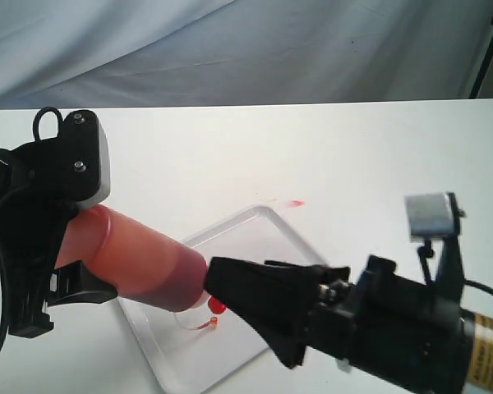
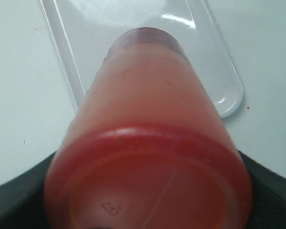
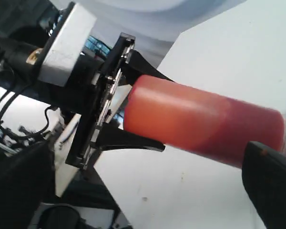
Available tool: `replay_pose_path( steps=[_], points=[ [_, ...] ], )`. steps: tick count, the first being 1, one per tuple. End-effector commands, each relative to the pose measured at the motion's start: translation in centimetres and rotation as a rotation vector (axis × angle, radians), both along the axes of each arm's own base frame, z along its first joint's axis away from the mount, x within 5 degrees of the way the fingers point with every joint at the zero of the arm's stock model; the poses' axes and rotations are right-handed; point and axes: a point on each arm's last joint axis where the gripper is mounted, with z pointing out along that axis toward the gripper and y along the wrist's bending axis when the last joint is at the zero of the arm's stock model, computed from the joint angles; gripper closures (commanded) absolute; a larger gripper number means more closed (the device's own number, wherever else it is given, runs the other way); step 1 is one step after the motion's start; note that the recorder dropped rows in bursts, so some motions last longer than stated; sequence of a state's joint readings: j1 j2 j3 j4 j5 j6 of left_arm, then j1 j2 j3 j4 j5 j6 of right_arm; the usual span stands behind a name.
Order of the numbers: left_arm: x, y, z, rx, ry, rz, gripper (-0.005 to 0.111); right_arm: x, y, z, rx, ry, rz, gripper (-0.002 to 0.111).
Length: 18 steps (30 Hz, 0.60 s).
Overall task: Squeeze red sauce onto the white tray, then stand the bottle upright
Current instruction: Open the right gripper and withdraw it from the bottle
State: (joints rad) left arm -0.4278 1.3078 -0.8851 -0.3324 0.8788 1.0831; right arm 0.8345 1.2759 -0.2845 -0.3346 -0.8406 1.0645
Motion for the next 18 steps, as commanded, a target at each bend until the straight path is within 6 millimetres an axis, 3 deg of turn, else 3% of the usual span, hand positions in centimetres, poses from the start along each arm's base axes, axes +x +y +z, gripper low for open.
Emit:
replay_pose_path(
  steps=[1,5,8,11,18],
  points=[
    [0.2,-0.3,0.4,-0.044,-0.03,0.024,0.107,-1.9,-2.3,-0.9,0.233,0.086,-0.014,0.003],
    [0.3,-0.4,0.7,-0.069,-0.042,0.036,0.107,-1.9,-2.0,-2.1,0.221,0.214,0.005,0.003],
    [-0.4,-0.1,2.0,-0.101,-0.094,0.04,0.107,-1.7,-1.2,-3.7,0.235,0.34,0.031,0.003],
    [-1.9,0.0,4.2,-0.194,-0.161,0.011,0.107,-0.7,1.6,-5.0,0.204,0.43,0.079,0.003],
    [-2.8,0.2,5.4,-0.24,-0.197,0.002,0.107,1.5,6.6,-3.3,0.279,0.365,0.179,0.003]
  ],
)
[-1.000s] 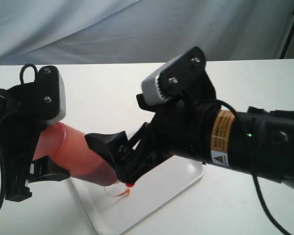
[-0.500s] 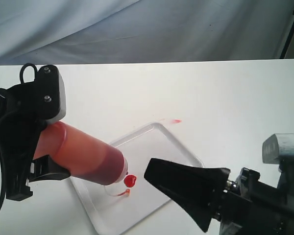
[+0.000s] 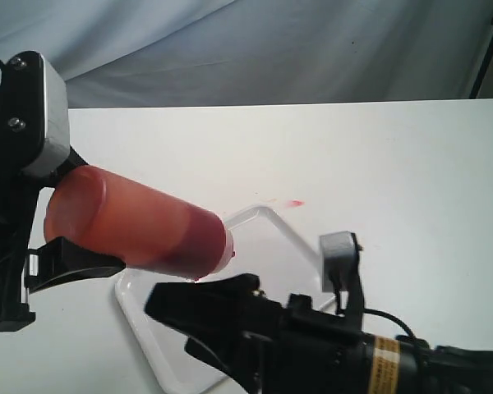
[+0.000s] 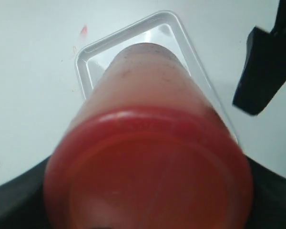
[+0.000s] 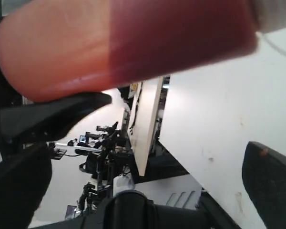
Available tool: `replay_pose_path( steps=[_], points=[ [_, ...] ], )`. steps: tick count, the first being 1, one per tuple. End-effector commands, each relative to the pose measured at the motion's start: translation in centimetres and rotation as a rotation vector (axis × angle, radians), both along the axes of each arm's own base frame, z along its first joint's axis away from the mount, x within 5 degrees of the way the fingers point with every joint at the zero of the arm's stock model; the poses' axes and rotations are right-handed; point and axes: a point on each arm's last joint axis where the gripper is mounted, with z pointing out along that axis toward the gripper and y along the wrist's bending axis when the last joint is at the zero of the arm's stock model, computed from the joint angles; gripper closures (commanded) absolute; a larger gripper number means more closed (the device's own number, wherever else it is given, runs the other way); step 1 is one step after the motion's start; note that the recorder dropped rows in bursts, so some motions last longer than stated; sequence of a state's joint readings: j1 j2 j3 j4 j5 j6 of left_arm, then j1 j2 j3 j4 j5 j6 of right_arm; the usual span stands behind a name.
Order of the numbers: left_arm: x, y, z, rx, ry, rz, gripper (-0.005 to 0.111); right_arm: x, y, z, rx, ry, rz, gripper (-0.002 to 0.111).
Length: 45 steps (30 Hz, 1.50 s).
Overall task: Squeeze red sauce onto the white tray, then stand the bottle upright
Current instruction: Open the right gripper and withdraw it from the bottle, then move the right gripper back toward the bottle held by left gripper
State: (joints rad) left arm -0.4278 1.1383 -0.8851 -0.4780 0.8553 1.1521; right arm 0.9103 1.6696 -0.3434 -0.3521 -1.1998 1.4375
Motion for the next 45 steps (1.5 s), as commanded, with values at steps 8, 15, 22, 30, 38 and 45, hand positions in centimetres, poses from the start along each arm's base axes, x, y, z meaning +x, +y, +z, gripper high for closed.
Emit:
replay_pose_path(
  steps=[8,15,22,30,38,45],
  points=[
    [-0.3,-0.1,1.1,-0.063,-0.052,0.018,0.107,1.9,2.7,2.1,0.123,-0.025,-0.016,0.003],
    [-0.3,-0.1,1.2,-0.083,-0.051,0.024,0.107,1.2,3.4,1.5,0.088,-0.076,-0.023,0.003],
    [-0.3,-0.1,1.3,-0.083,-0.053,0.025,0.107,0.7,3.5,1.3,0.073,-0.096,0.026,0.003],
    [-0.3,-0.1,1.3,-0.083,-0.053,0.025,0.107,-1.4,3.9,1.0,0.018,-0.211,0.267,0.003],
    [-0.3,-0.1,1.2,-0.079,-0.055,0.024,0.107,-3.9,3.6,0.9,-0.031,-0.506,0.552,0.003],
    [-0.3,-0.1,1.2,-0.079,-0.055,0.024,0.107,-2.1,1.5,2.7,-0.182,-0.673,0.522,0.003]
  ],
)
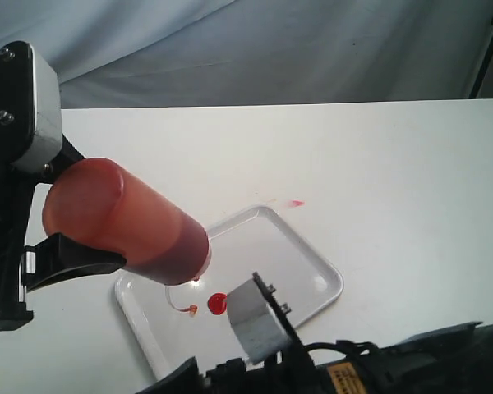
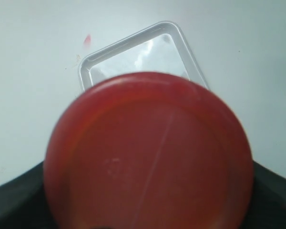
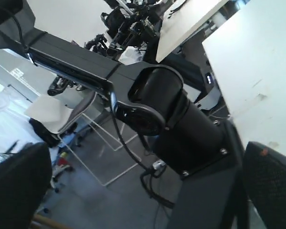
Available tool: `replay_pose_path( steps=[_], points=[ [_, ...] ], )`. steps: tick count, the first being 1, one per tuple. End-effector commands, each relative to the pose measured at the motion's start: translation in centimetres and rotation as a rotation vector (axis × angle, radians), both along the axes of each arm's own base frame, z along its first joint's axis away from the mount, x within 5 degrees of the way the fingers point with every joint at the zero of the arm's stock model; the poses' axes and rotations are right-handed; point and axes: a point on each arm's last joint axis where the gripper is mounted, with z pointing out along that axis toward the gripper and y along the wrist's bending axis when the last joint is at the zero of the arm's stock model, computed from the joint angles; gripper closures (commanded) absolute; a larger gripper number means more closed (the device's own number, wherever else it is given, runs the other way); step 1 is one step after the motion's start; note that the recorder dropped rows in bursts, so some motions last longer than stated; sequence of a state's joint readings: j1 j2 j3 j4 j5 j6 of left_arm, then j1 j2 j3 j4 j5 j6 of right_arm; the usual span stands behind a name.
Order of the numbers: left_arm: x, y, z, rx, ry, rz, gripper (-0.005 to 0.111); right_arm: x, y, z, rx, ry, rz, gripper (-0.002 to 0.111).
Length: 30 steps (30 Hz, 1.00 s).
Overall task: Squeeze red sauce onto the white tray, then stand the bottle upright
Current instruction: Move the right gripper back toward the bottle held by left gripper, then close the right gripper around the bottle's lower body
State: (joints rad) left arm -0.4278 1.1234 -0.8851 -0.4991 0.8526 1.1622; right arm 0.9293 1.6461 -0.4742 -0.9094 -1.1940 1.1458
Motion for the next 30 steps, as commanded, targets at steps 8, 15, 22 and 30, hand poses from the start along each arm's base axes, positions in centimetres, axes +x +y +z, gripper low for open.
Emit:
replay_pose_path(
  steps=[8,15,22,30],
  points=[
    [0.0,-0.1,0.8,-0.057,-0.042,0.027,0.107,2.8,-4.7,2.7,-0.42,-0.61,-0.241,0.003],
    [0.1,-0.2,0.9,-0.068,-0.049,0.035,0.107,4.4,-5.4,3.4,-0.468,-0.784,-0.402,0.003],
    [-0.1,-0.2,0.9,-0.075,-0.034,0.03,0.107,6.9,-4.3,2.3,-0.405,-0.932,-0.565,0.003],
    [-0.1,-0.3,1.0,-0.094,-0.024,0.031,0.107,7.1,-2.4,0.9,-0.212,-0.969,-0.532,0.003]
  ],
)
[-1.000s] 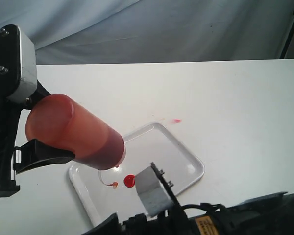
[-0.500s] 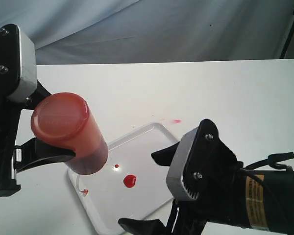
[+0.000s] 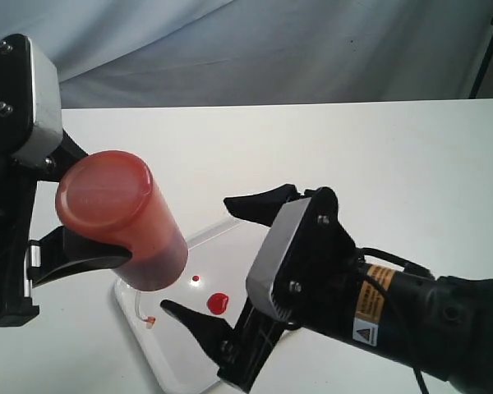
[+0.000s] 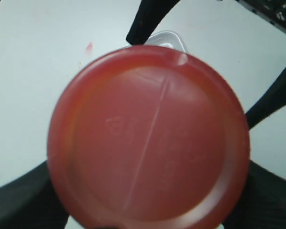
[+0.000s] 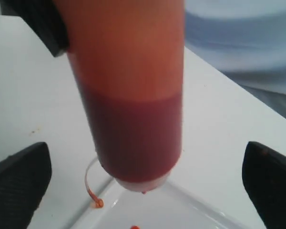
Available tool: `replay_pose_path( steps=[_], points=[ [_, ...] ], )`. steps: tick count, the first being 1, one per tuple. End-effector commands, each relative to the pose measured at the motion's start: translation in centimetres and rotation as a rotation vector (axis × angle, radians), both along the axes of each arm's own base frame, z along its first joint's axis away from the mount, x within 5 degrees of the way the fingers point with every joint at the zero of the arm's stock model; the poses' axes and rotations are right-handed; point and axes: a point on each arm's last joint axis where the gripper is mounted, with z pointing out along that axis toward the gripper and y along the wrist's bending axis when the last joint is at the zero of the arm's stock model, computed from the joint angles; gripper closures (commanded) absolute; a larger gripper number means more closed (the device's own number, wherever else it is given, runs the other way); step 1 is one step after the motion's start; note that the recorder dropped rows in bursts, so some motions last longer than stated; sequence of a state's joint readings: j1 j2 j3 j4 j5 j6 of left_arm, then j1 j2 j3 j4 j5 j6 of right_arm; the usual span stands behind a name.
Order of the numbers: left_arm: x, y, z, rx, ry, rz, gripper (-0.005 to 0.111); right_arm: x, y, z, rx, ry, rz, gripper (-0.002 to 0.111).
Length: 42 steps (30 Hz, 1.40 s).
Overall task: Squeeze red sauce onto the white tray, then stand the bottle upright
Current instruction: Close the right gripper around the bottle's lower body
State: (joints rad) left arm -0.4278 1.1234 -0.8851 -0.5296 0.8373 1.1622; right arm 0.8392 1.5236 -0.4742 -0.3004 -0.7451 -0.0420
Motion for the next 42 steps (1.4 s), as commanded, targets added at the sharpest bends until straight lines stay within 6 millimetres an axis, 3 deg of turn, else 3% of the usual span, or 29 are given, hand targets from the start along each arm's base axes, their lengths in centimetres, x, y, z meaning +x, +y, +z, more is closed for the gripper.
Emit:
replay_pose_path(
  steps=[1,6,14,17,19,21,26,31,36,42],
  points=[
    [-0.2,-0.3,0.9,-0.074,-0.023,0.015,0.107,0.5,1.0,-0.1,0.098,-0.048,0.03,0.003],
    [-0.4,-0.5,1.0,-0.102,-0.016,-0.015,0.107,1.5,2.5,-0.6,0.095,-0.032,0.061,0.003],
    [-0.5,-0.8,1.2,-0.137,-0.008,-0.026,0.107,2.5,4.1,0.8,0.135,-0.061,0.097,0.003],
    [-0.5,-0.8,1.2,-0.138,-0.008,-0.027,0.107,3.2,4.6,1.0,0.089,0.011,0.071,0.005],
    [-0.5,-0.8,1.2,-0.138,-0.008,-0.027,0.107,3.5,4.8,1.1,0.075,0.012,0.064,0.014],
    [-0.5,-0.8,1.2,-0.138,-0.008,-0.027,0.107,3.5,4.8,1.1,0.073,0.013,0.063,0.036],
    [-0.5,-0.8,1.2,-0.138,-0.008,-0.027,0.107,3.5,4.7,0.9,0.053,0.022,0.057,0.106],
    [-0.3,-0.8,1.4,-0.147,-0.033,-0.004,0.104,3.5,4.7,0.9,0.045,0.007,0.061,0.108],
    [-0.2,-0.8,1.4,-0.153,-0.031,0.007,0.084,3.6,4.7,0.9,0.051,0.012,0.047,0.108],
    [-0.1,-0.7,1.4,-0.155,-0.043,0.013,0.033,3.6,4.7,0.9,0.051,0.012,0.047,0.108]
  ],
)
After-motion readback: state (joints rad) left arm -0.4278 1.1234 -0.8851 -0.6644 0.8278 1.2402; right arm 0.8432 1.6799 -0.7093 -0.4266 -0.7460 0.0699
